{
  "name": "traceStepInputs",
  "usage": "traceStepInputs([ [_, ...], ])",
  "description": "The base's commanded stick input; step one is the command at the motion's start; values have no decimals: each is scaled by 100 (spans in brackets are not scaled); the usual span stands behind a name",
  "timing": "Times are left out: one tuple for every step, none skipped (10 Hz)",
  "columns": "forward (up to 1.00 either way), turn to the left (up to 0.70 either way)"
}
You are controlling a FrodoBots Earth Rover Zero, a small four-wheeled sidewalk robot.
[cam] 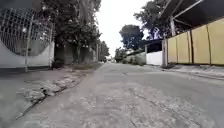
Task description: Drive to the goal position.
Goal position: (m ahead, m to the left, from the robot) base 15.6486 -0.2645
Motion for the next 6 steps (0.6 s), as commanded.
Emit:
traceStepInputs([
  [100,15],
  [100,3],
  [100,3],
  [100,2],
  [100,0],
  [100,13],
])
